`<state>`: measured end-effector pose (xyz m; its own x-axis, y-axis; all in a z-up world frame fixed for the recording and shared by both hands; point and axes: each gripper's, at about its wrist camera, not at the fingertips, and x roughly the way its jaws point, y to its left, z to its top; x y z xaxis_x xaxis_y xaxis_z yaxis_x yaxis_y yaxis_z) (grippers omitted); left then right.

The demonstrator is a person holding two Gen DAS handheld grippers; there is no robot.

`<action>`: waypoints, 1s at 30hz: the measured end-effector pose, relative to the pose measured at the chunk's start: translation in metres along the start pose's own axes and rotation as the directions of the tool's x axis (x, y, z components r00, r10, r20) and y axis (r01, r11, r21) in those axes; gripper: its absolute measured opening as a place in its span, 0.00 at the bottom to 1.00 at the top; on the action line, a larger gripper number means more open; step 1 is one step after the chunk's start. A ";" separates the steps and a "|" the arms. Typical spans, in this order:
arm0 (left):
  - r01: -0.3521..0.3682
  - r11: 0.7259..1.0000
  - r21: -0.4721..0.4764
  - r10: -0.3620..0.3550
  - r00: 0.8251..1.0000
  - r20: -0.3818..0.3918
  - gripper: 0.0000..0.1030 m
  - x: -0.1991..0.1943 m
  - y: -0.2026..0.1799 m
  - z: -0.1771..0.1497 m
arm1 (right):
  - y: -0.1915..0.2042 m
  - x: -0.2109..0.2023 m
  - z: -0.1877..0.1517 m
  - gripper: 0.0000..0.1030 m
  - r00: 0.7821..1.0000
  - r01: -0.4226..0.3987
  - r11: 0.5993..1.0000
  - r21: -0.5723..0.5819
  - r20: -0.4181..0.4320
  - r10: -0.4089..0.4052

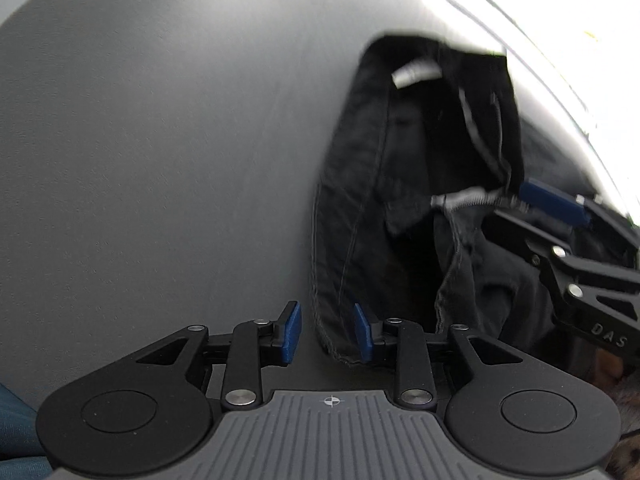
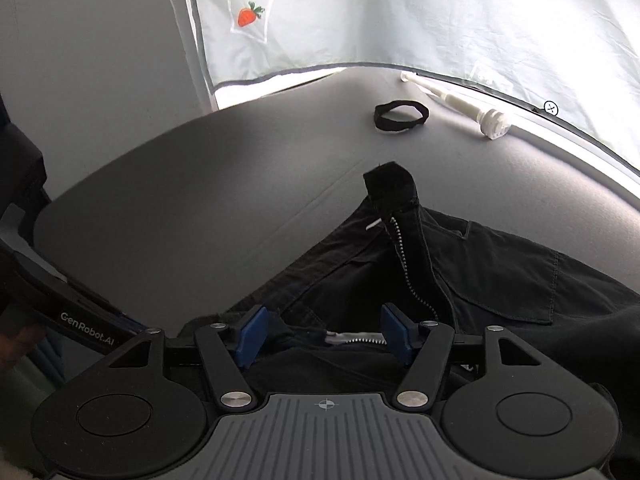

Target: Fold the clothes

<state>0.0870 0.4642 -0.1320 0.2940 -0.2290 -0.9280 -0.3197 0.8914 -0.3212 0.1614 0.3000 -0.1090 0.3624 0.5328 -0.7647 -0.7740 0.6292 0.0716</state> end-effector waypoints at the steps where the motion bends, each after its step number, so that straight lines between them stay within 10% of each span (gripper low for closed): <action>1: 0.000 1.000 -0.002 0.000 1.000 -0.009 0.33 0.005 0.001 -0.002 | 0.002 -0.001 -0.003 0.76 1.000 0.019 1.000 -0.012 -0.012 -0.019; 5: 0.014 0.998 -0.065 -0.015 1.000 -0.009 0.12 0.001 0.006 -0.004 | -0.006 -0.010 -0.013 0.76 0.999 0.011 1.000 0.027 -0.039 -0.010; 16: -0.002 0.997 -0.077 -0.003 0.998 -0.067 0.12 -0.005 0.014 0.000 | -0.022 0.016 -0.045 0.65 0.967 -0.006 0.991 0.132 -0.252 0.039; 21: 0.083 0.993 -0.080 -0.077 0.994 0.073 0.16 -0.040 0.024 0.010 | -0.008 0.024 -0.050 0.79 0.973 0.024 0.994 0.104 -0.230 0.001; 25: 0.287 0.945 -0.157 -0.267 0.954 0.138 0.26 -0.047 0.032 0.029 | -0.010 0.016 -0.057 0.79 0.980 0.018 0.989 0.146 -0.201 0.012; 30: 0.298 0.899 -0.320 -0.318 0.948 -0.012 0.26 0.007 0.030 0.050 | -0.014 0.009 -0.059 0.79 0.982 0.003 0.982 0.191 -0.184 0.032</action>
<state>0.1248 0.5089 -0.1383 0.3696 -0.5056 -0.7796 -0.4882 0.6082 -0.6259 0.1450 0.2630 -0.1549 0.2353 0.4395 -0.8669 -0.6595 0.7273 0.1898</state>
